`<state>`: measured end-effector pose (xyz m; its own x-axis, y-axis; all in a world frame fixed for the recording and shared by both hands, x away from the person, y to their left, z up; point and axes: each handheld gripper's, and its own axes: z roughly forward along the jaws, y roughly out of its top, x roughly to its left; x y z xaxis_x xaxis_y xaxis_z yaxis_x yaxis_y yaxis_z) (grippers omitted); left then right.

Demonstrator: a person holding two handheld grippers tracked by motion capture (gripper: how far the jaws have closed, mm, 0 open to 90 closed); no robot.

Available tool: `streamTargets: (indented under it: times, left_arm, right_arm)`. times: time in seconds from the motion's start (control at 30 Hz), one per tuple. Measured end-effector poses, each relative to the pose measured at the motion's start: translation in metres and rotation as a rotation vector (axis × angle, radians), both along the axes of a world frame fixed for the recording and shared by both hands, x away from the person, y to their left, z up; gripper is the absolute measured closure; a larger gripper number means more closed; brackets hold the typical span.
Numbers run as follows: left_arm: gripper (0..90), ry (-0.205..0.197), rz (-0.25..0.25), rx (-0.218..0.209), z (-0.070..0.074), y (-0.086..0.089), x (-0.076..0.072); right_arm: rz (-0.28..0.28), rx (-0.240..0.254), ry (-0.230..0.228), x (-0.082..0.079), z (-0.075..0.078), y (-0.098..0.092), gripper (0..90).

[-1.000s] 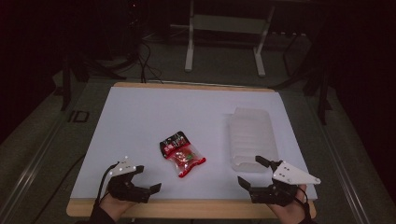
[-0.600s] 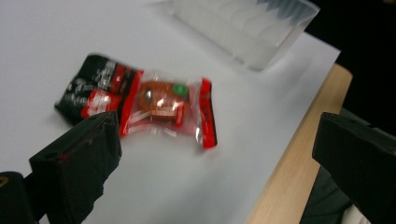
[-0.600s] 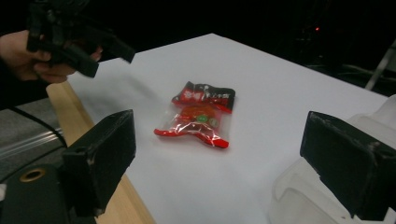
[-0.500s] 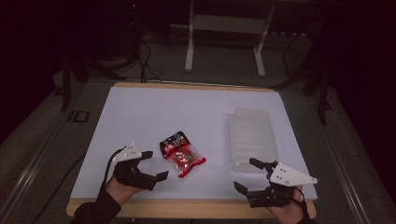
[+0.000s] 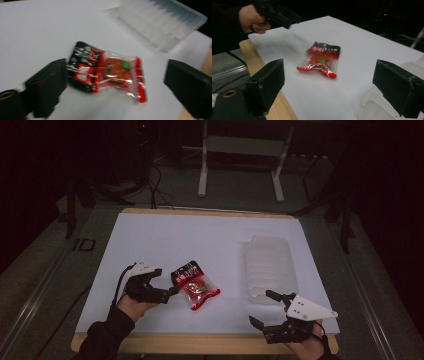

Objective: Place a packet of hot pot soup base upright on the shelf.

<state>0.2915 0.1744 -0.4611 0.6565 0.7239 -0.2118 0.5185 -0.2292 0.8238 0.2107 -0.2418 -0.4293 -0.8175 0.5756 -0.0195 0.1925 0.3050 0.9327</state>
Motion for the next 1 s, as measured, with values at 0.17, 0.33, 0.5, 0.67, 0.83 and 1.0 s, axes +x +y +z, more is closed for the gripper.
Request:
streamTargets:
  times: [0.17, 0.33, 0.5, 0.67, 0.83, 1.0]
  left_arm:
    - [17.2, -0.003, 0.051, 0.006, -0.003, 0.002, 0.013]
    - [22.2, 0.032, 0.087, 0.026, -0.012, 0.002, 0.029]
    - [28.8, 0.079, 0.112, 0.014, -0.025, 0.002, 0.045]
    - [30.1, 0.148, 0.144, -0.002, -0.040, 0.006, 0.059]
    - [34.5, 0.186, 0.150, 0.001, -0.055, 0.006, 0.065]
    - [36.4, 0.229, 0.145, -0.008, -0.064, 0.003, 0.068]
  right_arm:
    - [-0.002, 0.005, -0.002, -0.001, 0.001, 0.001, 10.7]
    - [-0.003, 0.014, -0.035, -0.004, 0.002, 0.000, 12.8]
    - [0.000, 0.008, -0.022, -0.003, 0.001, 0.000, 12.9]
    - [0.004, -0.001, -0.016, -0.003, -0.001, 0.002, 12.9]
    - [0.006, -0.017, -0.010, -0.002, -0.003, 0.003, 13.0]
    - [0.005, -0.019, 0.000, -0.002, -0.004, 0.003, 13.0]
